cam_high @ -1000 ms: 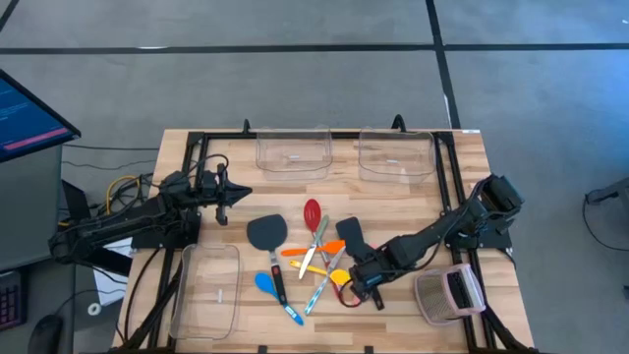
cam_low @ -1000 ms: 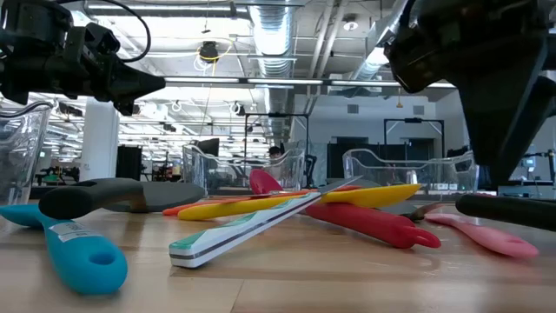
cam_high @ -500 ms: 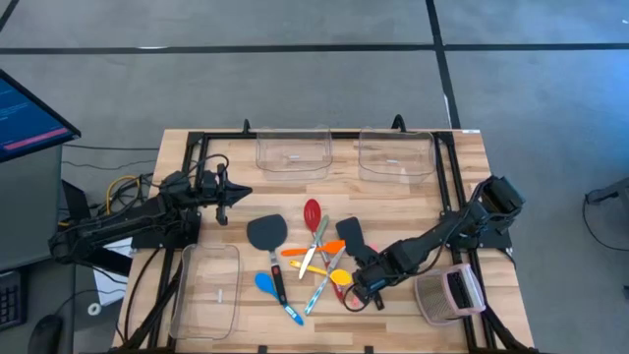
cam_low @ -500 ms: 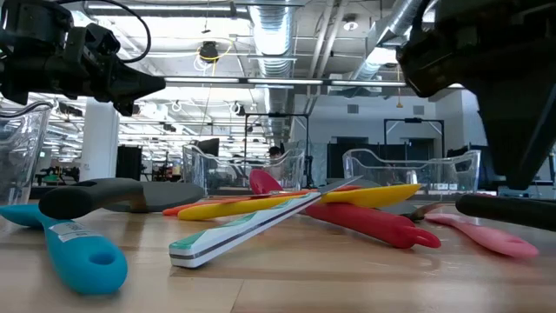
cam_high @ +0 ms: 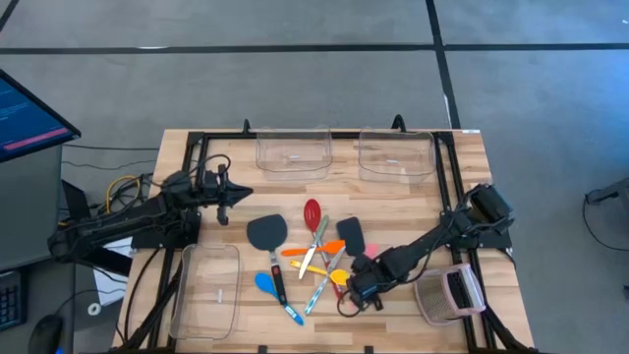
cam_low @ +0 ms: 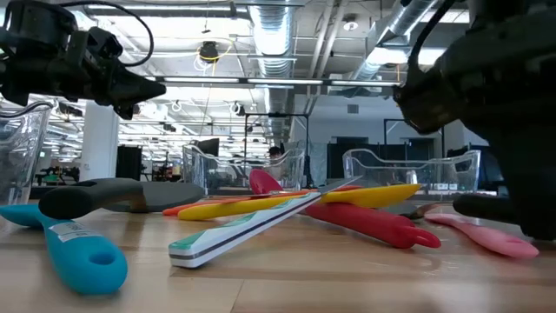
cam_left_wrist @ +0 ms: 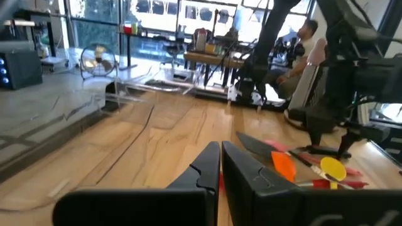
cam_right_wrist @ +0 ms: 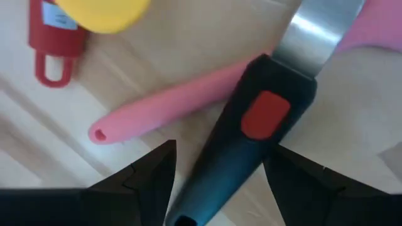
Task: Pick & Place Kitchen Items
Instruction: Put the right black spatula into top right transparent bin
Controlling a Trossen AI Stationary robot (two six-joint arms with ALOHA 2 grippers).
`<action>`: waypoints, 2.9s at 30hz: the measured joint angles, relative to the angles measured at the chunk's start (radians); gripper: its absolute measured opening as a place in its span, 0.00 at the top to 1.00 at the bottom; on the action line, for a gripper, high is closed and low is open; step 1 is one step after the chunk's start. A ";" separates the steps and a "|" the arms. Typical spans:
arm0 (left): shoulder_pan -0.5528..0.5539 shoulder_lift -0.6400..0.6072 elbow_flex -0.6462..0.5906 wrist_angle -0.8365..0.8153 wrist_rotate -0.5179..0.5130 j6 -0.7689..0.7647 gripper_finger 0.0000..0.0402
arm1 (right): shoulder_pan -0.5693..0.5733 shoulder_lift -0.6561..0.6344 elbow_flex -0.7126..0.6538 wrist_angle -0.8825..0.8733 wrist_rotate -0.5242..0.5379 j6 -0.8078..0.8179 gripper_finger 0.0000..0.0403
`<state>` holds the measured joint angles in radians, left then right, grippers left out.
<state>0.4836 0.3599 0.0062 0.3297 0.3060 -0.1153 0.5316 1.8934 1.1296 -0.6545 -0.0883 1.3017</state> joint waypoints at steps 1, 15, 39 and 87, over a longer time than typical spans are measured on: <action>0.000 0.011 0.000 0.006 0.000 0.001 0.98 | 0.000 0.003 -0.001 0.002 -0.005 -0.001 0.43; 0.000 0.042 0.000 0.015 0.000 0.003 0.98 | -0.018 -0.026 -0.007 -0.038 0.007 -0.012 0.76; 0.000 0.042 0.000 0.026 0.001 0.003 0.98 | -0.056 -0.183 -0.006 -0.210 0.041 -0.016 0.77; 0.000 0.041 0.000 0.031 0.001 0.002 0.98 | -0.143 -0.417 0.353 -0.917 0.692 -0.217 0.84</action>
<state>0.4839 0.4011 0.0063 0.3603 0.3069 -0.1135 0.3890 1.4761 1.4828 -1.5710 0.6040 1.0844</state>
